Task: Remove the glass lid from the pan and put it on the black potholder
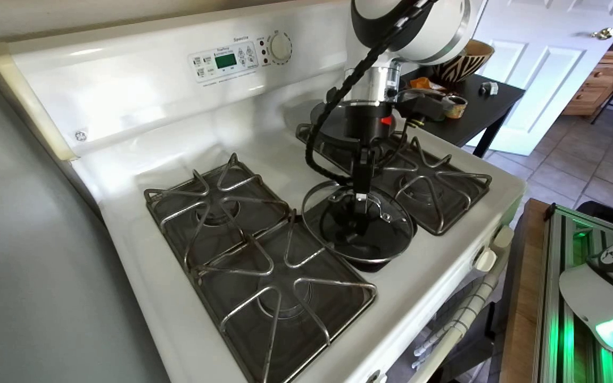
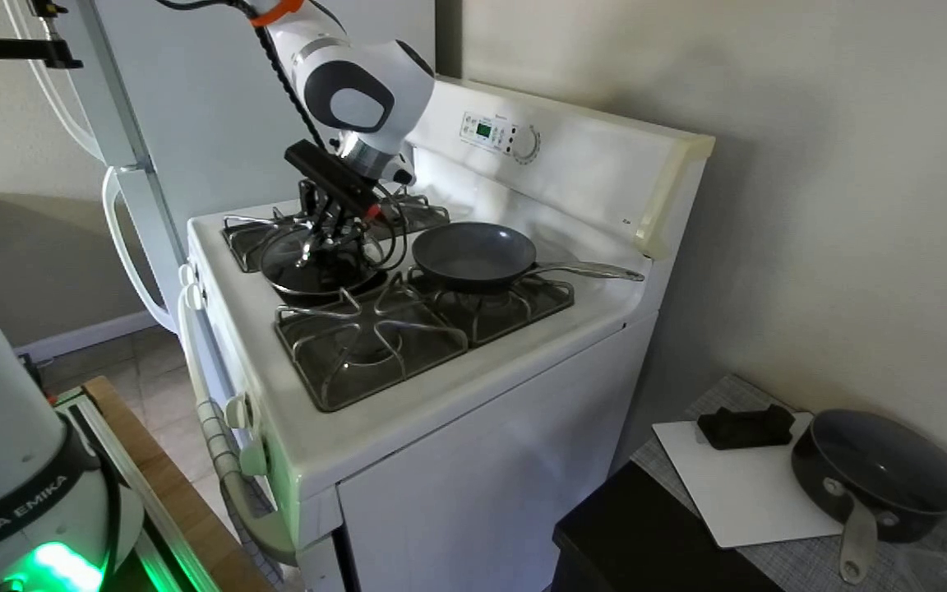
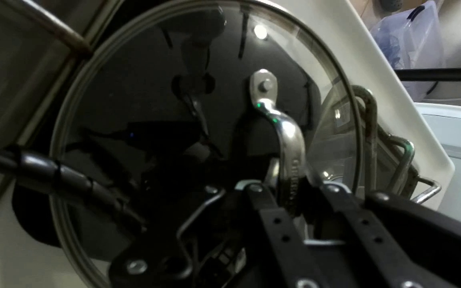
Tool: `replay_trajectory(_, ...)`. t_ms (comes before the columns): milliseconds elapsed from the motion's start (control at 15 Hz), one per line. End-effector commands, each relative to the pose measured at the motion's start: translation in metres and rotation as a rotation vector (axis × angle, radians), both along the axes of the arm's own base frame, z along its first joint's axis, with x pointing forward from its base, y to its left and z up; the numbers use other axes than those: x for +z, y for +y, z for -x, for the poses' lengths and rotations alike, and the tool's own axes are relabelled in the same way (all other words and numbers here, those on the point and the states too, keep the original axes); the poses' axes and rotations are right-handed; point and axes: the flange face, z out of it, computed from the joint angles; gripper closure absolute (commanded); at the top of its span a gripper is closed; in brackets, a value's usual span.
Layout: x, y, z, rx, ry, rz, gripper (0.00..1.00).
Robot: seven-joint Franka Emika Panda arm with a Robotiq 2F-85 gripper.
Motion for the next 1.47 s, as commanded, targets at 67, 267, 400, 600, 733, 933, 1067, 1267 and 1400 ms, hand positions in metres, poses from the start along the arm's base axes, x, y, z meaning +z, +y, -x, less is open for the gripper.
replay_trajectory(67,0.007,-0.001,0.007,0.002,-0.011,0.025,0.51)
replay_trajectory(267,0.013,-0.002,0.007,0.005,-0.034,0.03,0.27)
replay_trajectory(400,0.016,-0.003,0.006,0.015,-0.061,0.046,0.09)
replay_trajectory(600,0.029,-0.01,0.01,0.03,-0.113,0.085,0.0)
replay_trajectory(733,0.049,-0.016,0.014,0.042,-0.161,0.109,0.0)
replay_trajectory(933,0.088,-0.027,0.025,0.039,-0.251,0.107,0.0)
replay_trajectory(1067,0.116,-0.033,0.032,0.025,-0.307,0.101,0.0)
replay_trajectory(1267,0.15,-0.039,0.046,0.003,-0.389,0.096,0.0)
replay_trajectory(1400,0.165,-0.043,0.055,-0.012,-0.433,0.095,0.0)
